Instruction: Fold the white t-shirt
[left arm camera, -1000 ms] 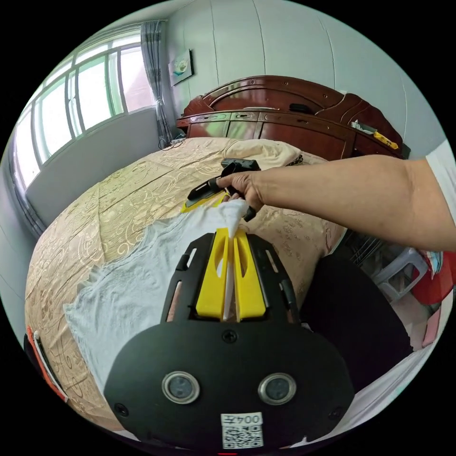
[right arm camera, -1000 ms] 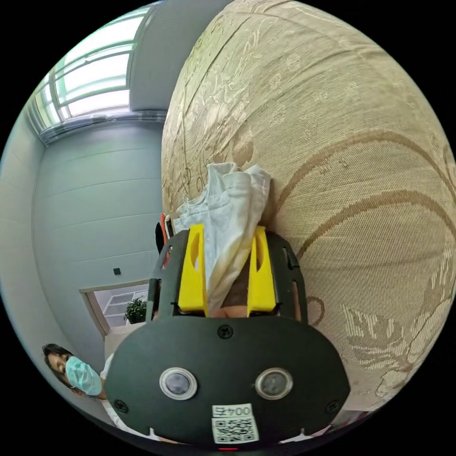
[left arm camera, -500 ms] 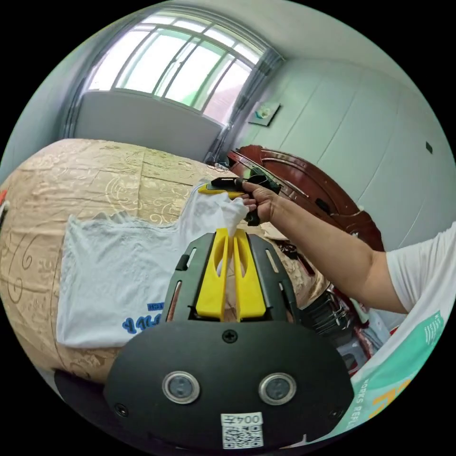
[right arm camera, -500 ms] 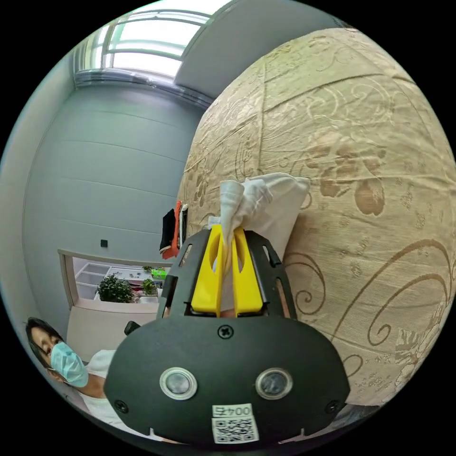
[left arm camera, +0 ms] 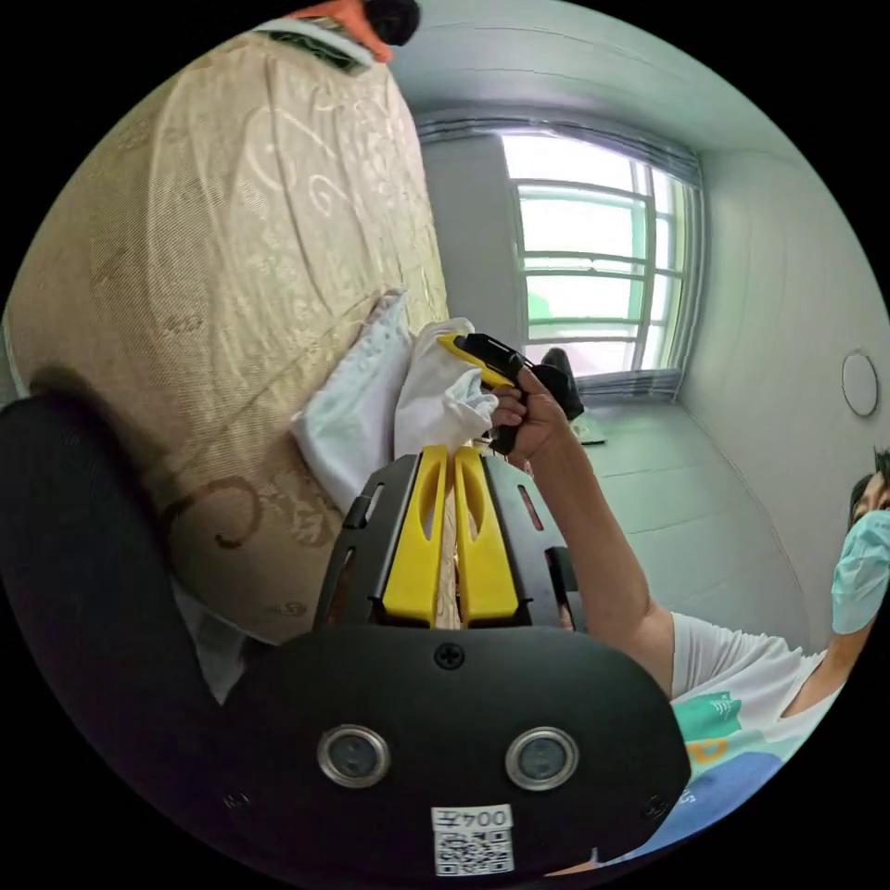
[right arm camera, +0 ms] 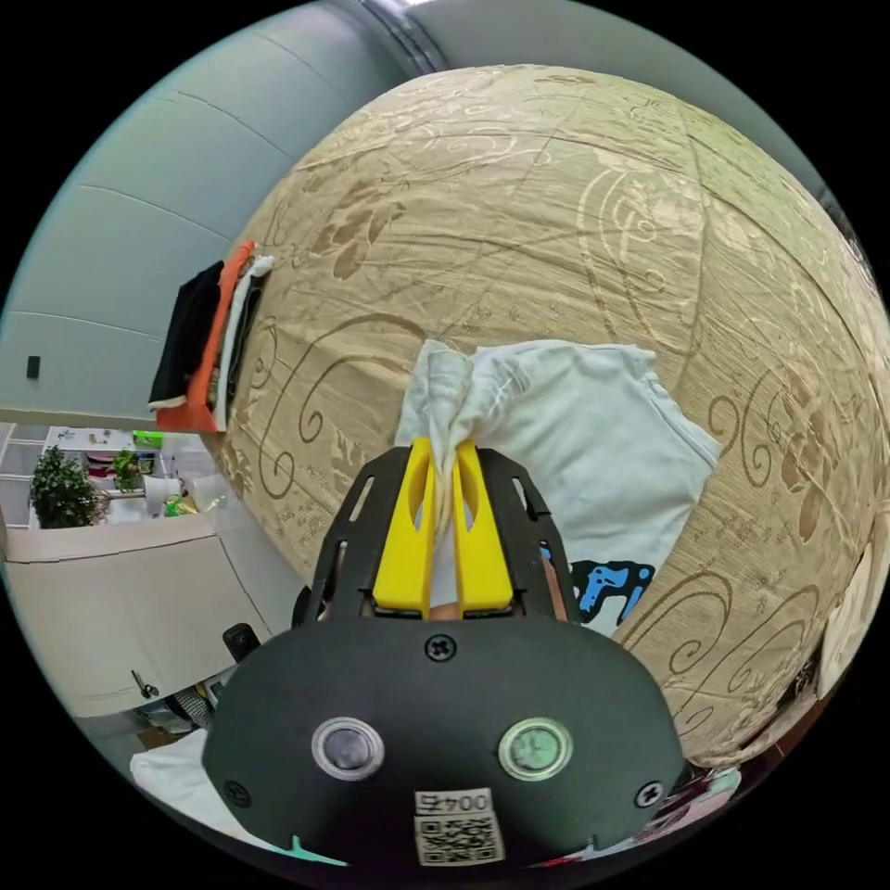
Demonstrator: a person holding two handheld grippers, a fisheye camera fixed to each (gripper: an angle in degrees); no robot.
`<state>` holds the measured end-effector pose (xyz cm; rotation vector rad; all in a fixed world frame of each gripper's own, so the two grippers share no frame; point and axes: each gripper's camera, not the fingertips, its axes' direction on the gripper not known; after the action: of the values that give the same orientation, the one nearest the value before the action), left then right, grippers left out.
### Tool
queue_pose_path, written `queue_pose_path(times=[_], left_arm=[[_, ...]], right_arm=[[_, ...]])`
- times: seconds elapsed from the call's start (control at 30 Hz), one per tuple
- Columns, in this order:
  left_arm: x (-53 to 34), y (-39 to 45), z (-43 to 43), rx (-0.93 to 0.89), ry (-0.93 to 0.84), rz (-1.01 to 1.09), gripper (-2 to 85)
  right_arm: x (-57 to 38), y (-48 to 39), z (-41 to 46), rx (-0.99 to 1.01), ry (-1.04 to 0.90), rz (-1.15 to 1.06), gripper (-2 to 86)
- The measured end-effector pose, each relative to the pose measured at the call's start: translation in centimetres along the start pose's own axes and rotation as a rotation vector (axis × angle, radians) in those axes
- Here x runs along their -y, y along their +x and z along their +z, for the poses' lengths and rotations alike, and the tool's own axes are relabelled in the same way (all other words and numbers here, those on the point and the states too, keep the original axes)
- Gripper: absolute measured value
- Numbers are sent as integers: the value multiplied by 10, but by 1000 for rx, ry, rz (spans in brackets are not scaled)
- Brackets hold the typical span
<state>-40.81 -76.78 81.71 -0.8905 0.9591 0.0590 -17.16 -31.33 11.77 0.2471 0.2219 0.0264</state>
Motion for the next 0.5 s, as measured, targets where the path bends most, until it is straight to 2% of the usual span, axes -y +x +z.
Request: queue_pose_path(times=[0.17,0.3,0.4,0.5], left_arm=[[-23,-86,-14,-64,-11,-115,13],[-42,-109,-26,-74,-10,-104,14],[-59,-115,-30,-64,-25,-97,11],[-80,-112,-40,-58,-10,-64,6]], right_arm=[[25,-72,1,-113,-96,-49,131],[24,-115,-39,-158,-31,-89,141],[0,-142,-99,-180,125,-138,124],[-68,-157,-179,-216,436,-205,85]])
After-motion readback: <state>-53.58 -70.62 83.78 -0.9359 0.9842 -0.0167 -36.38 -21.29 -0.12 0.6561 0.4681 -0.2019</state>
